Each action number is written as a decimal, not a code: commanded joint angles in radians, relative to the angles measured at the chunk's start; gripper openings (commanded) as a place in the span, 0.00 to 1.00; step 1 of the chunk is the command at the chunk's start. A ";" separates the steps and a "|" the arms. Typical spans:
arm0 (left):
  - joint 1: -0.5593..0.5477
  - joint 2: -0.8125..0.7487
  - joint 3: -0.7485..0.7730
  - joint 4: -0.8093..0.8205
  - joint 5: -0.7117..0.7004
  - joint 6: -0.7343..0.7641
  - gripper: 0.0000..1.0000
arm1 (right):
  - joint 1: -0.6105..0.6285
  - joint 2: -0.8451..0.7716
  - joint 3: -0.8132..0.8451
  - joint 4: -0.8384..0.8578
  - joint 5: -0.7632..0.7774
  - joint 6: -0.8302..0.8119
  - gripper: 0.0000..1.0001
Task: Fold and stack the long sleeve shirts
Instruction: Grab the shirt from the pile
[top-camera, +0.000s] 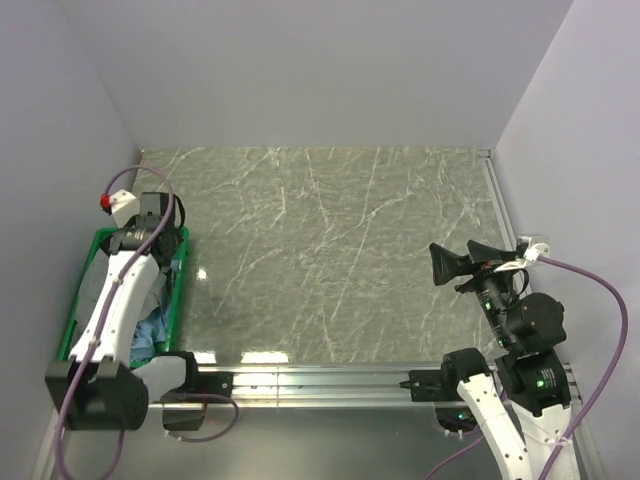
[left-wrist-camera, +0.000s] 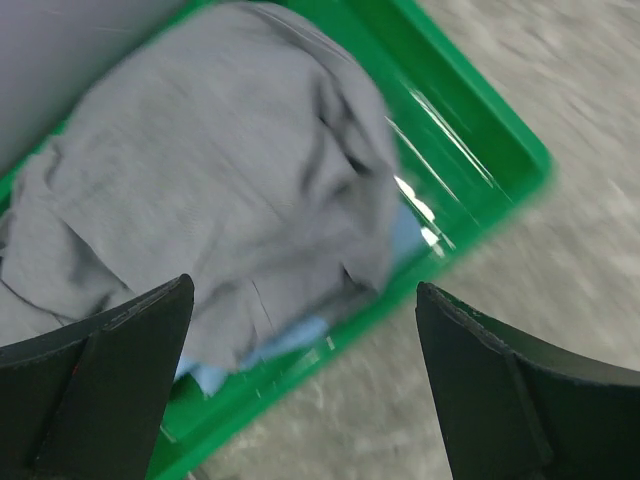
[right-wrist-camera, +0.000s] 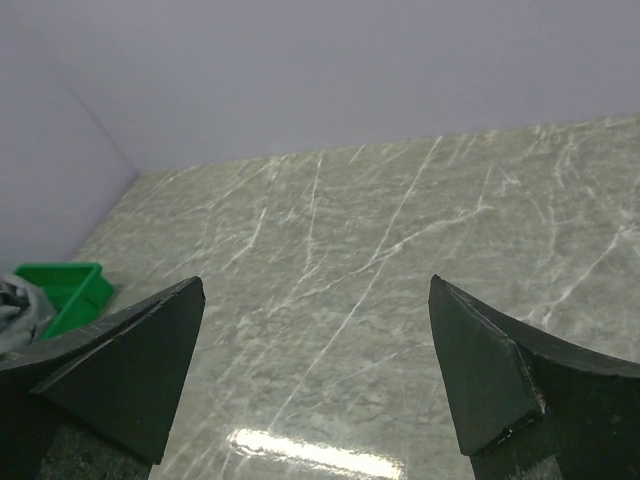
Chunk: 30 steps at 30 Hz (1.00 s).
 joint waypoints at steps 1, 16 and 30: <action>0.081 0.066 0.000 0.108 -0.067 0.011 0.99 | 0.015 -0.018 -0.028 0.036 -0.043 0.018 1.00; 0.210 0.390 -0.038 0.237 -0.088 -0.057 0.69 | 0.052 -0.030 -0.066 0.050 -0.049 -0.002 1.00; -0.158 0.276 0.455 -0.062 -0.455 0.001 0.01 | 0.067 -0.016 -0.049 0.050 -0.066 -0.011 1.00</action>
